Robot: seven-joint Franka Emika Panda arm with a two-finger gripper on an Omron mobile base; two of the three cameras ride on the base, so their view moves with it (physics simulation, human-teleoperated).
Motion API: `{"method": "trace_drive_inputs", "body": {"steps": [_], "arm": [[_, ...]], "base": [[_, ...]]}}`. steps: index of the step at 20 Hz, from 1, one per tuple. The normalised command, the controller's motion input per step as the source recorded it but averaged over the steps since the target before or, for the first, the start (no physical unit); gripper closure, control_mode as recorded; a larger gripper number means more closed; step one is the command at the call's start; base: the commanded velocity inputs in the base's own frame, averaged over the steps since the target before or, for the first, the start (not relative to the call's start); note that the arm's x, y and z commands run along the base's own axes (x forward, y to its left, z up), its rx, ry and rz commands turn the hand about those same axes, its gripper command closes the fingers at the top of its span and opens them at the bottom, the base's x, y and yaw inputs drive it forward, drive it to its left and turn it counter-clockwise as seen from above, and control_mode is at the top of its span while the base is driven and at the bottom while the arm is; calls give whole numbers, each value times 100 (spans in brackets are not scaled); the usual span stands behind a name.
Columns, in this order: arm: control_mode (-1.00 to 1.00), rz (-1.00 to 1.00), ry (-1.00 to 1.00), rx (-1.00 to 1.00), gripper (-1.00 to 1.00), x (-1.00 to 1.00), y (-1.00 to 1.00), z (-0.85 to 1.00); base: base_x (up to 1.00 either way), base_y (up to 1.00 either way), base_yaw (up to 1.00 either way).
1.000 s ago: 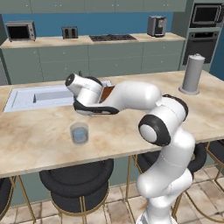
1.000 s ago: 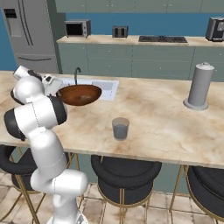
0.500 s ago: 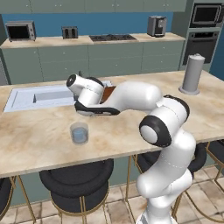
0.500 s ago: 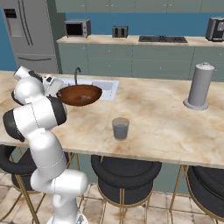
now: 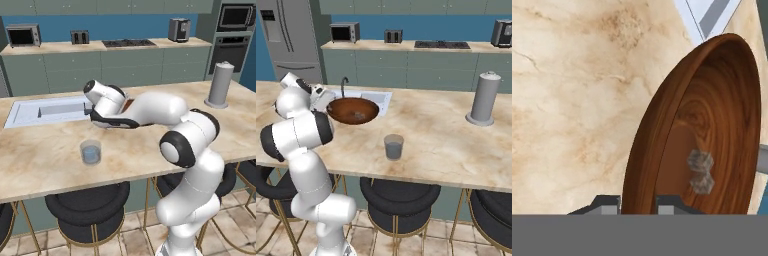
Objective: There are four ice cubes in the ice bowl. Place two ice cubes in each glass of water.
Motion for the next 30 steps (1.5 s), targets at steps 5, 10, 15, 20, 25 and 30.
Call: {"method": "trace_drive_inputs", "body": {"steps": [5, 10, 15, 20, 25, 30], "arm": [[-100, -2, -16, 16, 100, 34, -49, 0], [-100, -1, -11, 12, 100, 24, -67, -1], [-100, -4, 0, 22, 100, 28, -33, -1], [-100, -5, 0, 15, 100, 14, -2, 0], [-100, -1, 0, 4, 100, 8, -2, -2], [-100, -1, -3, 0, 100, 2, -27, 0]], "base": [[0, 0, 0], [0, 0, 0], [0, 0, 0], [0, 0, 0], [0, 0, 0], [0, 0, 0]]}}
